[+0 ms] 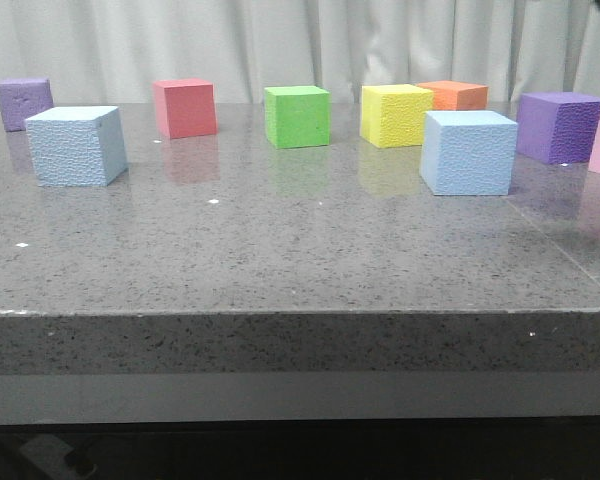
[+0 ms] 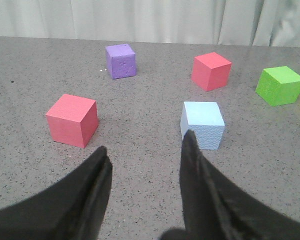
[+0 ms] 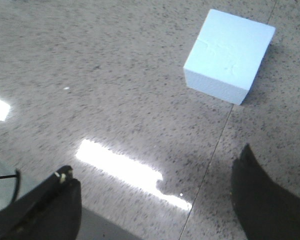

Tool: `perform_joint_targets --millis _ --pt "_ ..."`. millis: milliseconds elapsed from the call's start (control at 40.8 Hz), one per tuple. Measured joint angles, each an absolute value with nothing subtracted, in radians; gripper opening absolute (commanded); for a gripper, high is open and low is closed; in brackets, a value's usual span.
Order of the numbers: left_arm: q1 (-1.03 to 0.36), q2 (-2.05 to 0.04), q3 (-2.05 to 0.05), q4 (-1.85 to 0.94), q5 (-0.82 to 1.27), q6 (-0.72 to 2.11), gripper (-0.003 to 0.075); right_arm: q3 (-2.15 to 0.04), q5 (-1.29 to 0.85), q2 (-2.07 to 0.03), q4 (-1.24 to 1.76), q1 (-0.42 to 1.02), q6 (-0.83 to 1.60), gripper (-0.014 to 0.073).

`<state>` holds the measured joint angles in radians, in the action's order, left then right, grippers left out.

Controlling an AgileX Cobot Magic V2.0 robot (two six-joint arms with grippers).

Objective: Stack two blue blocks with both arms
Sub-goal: 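Lower the right gripper over the light-blue cube nearer the pink cube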

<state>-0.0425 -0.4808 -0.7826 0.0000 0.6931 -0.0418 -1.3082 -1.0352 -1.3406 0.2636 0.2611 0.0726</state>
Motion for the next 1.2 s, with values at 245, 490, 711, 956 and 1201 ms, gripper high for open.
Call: perform_joint_targets --millis 245,490,711,956,1201 --pt "-0.043 -0.481 -0.783 0.000 0.693 -0.042 0.0311 -1.492 -1.056 -1.541 0.011 0.351 -0.246 0.0612" --pt "-0.043 -0.481 -0.783 0.000 0.693 -0.042 0.0311 -1.619 -1.065 -1.687 -0.012 0.347 -0.291 0.0612" --pt "-0.043 -0.481 -0.783 0.000 0.693 -0.042 0.0311 -1.637 -1.064 -1.766 -0.048 0.342 -0.323 0.0612" --pt "-0.043 -0.481 -0.783 0.000 0.693 -0.042 0.0311 -1.637 -1.034 -1.828 -0.089 0.342 -0.365 0.0612" --pt "-0.043 -0.481 -0.783 0.000 0.693 -0.042 0.0311 -1.637 -1.026 -1.878 -0.089 0.342 -0.367 0.0512"
